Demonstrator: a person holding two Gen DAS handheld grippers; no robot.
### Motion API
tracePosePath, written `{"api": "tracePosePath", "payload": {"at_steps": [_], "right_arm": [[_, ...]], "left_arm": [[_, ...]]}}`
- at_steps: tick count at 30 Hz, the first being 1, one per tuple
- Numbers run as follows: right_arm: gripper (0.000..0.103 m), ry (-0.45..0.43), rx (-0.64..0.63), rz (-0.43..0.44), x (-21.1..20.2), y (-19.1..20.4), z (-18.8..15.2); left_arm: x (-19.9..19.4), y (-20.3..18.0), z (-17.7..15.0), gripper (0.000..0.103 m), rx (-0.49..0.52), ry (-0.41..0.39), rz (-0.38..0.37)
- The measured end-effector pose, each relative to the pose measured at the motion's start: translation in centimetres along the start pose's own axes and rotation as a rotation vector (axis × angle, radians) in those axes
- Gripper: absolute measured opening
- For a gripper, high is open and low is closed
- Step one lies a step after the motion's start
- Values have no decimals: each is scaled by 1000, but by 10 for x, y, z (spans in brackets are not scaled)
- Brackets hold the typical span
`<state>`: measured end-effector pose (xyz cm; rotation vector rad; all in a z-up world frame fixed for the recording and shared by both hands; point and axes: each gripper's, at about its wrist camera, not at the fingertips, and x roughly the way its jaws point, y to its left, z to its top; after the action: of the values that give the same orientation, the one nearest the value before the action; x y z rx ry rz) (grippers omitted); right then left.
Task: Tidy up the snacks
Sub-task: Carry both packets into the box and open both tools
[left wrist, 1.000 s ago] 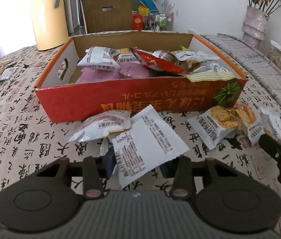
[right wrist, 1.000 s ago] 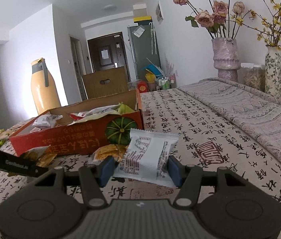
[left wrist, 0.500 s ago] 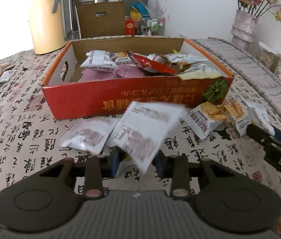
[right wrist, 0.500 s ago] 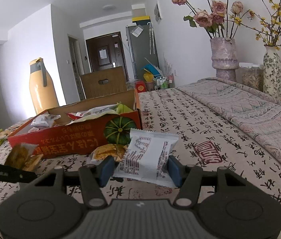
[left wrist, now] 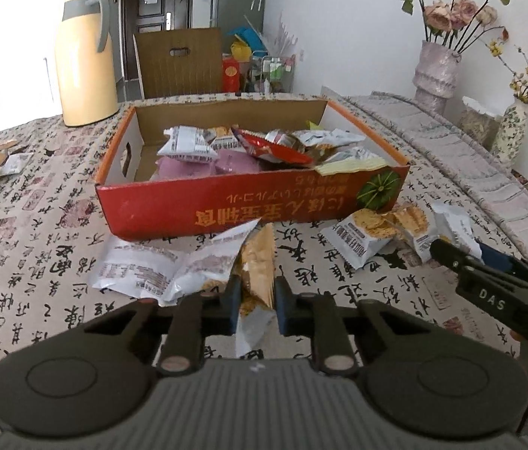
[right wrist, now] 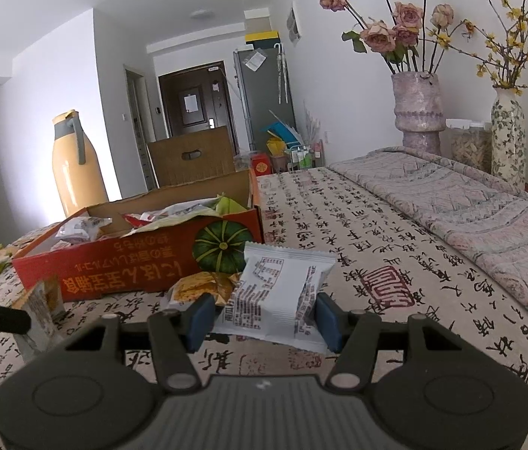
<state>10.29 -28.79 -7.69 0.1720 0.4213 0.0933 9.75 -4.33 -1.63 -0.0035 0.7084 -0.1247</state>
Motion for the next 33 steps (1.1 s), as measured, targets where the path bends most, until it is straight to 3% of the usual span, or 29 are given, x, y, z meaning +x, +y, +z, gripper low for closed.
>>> {"api": "tracePosePath", "payload": {"at_steps": [10,18,25,33], "right_arm": [[58,-18,-49,14,-11,16,4],[58,-83,-103,65,-18,43,33],[58,-118,-142,97,1,67,67],[58,-110,-176,119,47,88,98]], "left_arm": [[-22,5,7,18,7,-64,-18],[-41,4,34,18,23,-159,-30],[-42,4,69,18,31,-235,-21],[-9,13,105,18,-4,-257,26]]}}
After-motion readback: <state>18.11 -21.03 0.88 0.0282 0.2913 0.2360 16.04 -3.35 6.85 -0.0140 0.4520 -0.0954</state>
